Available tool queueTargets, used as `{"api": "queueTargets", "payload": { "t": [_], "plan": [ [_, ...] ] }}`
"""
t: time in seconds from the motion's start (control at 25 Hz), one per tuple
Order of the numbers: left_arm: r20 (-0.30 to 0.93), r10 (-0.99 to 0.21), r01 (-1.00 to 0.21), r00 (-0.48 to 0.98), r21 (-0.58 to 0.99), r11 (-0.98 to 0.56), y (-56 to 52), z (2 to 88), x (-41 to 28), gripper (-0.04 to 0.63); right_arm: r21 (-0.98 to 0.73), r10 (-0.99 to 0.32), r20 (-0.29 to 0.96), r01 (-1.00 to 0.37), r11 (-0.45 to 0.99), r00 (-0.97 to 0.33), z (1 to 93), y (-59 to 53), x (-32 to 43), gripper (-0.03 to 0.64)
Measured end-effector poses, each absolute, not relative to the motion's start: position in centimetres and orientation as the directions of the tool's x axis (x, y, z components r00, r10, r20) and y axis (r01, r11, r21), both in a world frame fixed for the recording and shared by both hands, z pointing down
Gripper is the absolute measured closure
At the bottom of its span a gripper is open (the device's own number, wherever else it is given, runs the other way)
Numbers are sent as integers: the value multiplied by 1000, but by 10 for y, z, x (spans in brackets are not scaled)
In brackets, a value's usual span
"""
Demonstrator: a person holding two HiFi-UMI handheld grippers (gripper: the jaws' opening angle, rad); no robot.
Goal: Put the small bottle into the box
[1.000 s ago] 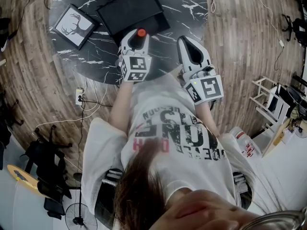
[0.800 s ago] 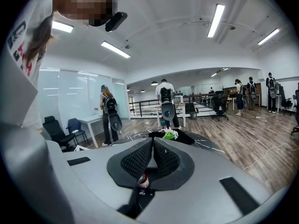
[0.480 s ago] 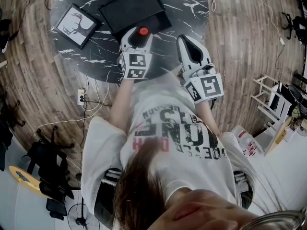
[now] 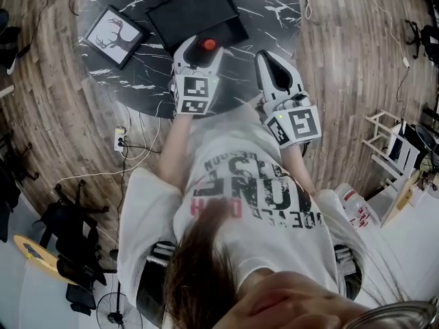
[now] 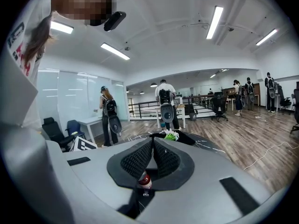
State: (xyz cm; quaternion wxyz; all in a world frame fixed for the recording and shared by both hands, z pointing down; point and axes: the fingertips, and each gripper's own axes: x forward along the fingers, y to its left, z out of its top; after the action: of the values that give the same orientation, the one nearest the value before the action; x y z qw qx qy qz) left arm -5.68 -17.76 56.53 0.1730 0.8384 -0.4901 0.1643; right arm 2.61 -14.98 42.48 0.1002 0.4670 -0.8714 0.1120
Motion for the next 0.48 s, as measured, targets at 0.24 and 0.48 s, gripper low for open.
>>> {"api": "queueTargets", "payload": {
  "t": [0.24,0.48],
  "plan": [
    [408,-786,-881,465,121,-458,-177,541,-61,342,-117,-794,265,-836,536,-547,421,-147,26,607],
    [391,-806,-890,444,87,-448,-181,524,-66,409,-126,-797,240,-832,541,-555,418,-148,27,607]
  ]
}}
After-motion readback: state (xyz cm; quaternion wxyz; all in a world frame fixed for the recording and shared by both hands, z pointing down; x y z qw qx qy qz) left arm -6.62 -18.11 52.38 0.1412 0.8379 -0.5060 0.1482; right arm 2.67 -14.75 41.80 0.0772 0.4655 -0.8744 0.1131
